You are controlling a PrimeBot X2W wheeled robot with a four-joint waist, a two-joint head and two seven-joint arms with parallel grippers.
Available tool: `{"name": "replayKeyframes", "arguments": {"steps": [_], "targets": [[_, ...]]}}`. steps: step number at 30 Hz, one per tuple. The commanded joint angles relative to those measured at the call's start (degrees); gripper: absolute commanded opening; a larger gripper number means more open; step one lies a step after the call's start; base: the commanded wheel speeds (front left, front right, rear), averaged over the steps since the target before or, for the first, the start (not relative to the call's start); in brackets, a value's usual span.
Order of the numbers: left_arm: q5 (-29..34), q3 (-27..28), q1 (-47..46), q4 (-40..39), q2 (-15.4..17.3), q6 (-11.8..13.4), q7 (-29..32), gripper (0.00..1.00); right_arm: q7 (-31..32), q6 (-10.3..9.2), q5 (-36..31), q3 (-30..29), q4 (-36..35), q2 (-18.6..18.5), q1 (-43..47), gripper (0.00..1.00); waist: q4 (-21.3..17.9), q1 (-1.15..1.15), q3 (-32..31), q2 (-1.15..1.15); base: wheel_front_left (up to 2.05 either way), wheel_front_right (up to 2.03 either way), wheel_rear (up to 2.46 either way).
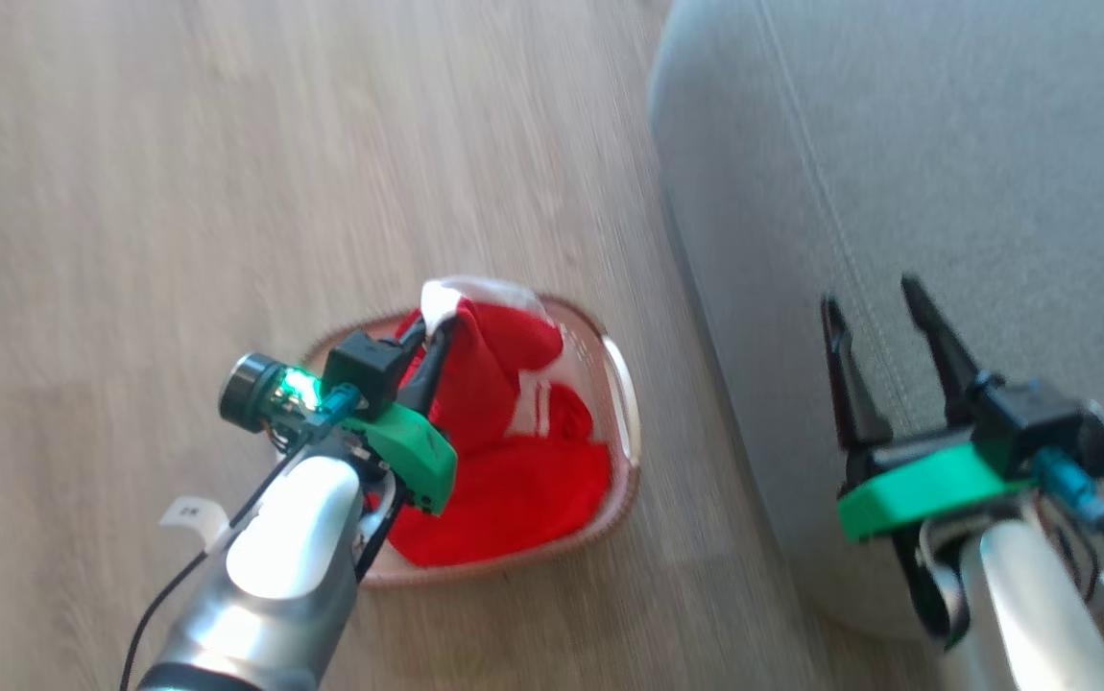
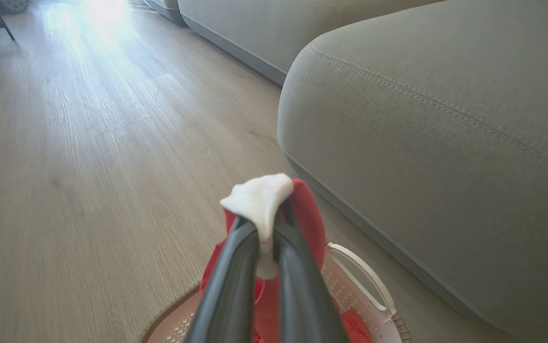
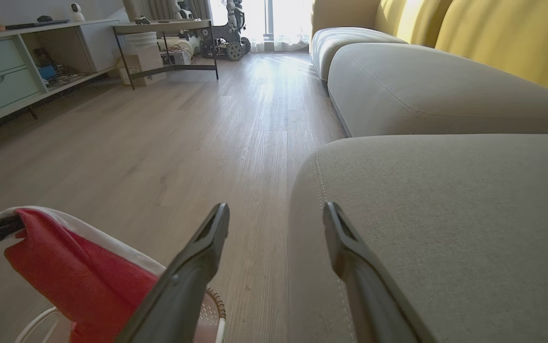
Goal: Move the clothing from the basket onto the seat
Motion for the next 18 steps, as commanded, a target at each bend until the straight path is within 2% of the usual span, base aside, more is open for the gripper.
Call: {"name": "replayKeyframes", "arguments": {"steps": [1, 8, 18], "targets": [[-0.5, 0.98, -0.21, -2.13, 0.68, 0.08, -0.18, 0.0, -0.37, -0.02, -0.37, 1.39, -1.25, 0.13, 0.64, 1.0, 3.57, 0.0, -7.8, 0.0, 0.0, 0.0, 0.0], [-3.54, -1.33, 0.35, -6.0, 0.67, 0.77, 3.24, 0.0, -0.37, -0.02, -0.13, 2.4, 3.44, 0.13, 6.19, 1.0, 5.96, 0.0, -18.04, 0.0, 0.0, 0.0, 0.0], [-4.67, -1.34, -2.98, -12.09, 1.34, 1.42, 8.24, 0.0, -0.37, -0.02, 0.98, 5.19, 7.12, 0.13, 8.47, 1.0, 8.54, 0.0, -24.01, 0.0, 0.0, 0.0, 0.0]]}}
